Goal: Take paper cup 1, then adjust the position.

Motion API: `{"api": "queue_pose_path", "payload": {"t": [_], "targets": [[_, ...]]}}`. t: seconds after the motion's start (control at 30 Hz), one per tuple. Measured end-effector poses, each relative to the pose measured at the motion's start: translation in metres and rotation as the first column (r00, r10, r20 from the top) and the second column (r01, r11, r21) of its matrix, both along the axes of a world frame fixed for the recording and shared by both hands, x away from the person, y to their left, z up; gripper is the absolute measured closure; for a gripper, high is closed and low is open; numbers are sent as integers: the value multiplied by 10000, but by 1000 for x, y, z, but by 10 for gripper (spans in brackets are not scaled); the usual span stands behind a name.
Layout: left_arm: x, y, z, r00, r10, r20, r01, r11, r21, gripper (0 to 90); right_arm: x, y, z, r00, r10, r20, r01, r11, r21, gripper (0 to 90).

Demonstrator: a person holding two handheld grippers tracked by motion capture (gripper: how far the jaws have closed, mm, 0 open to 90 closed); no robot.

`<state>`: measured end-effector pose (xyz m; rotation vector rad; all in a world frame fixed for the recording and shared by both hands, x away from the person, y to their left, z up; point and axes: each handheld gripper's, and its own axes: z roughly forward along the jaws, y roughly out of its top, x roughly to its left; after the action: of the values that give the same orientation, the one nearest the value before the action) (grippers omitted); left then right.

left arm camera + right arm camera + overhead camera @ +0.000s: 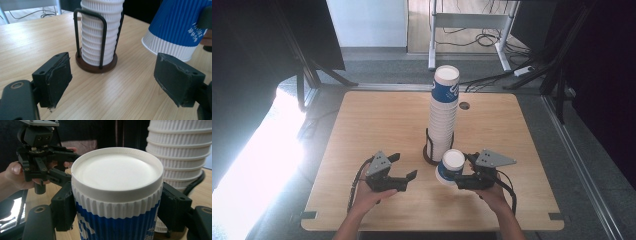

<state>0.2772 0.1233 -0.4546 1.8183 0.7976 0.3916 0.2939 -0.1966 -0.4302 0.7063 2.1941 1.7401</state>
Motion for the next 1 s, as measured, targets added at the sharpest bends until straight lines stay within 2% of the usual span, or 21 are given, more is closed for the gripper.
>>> {"api": "queue_pose_path", "payload": {"t": [0.1, 0.2, 0.33, 0.53, 0.7, 0.93, 1.0], "targets": [[-3, 2, -1, 9998, -166, -71, 165, 9998, -91, 145, -1, 4, -2, 10000, 67, 31, -66, 9999, -99, 265], [-6, 2, -3, 9997, -219, -61, 218, 9997, -77, 145, -4, 5, -2, 9996, 276, -15, -276, 9995, 126, 265], [-10, 1, -4, 9995, -320, -60, 319, 9994, -116, 145, -5, 6, -3, 9994, 342, -29, -342, 9993, 154, 265], [-16, -5, 3, 9977, -670, 52, 670, 9977, -73, 111, -6, 8, -2, 9992, 410, 11, -410, 9986, 319, 265], [-19, -16, 4, 9943, -1062, 59, 1062, 9943, 39, 79, -6, 11, -4, 9990, 447, -82, -444, 9983, 378, 265], [-22, -32, 1, 9915, -1301, 43, 1300, 9912, 253, 65, -6, 20, -7, 9971, 706, -299, -687, 9958, 600, 264], [-22, -36, 0, 9905, -1373, 52, 1371, 9900, 336, 63, -6, 21, -8, 9970, 694, -340, -676, 9963, 533, 264]]}}
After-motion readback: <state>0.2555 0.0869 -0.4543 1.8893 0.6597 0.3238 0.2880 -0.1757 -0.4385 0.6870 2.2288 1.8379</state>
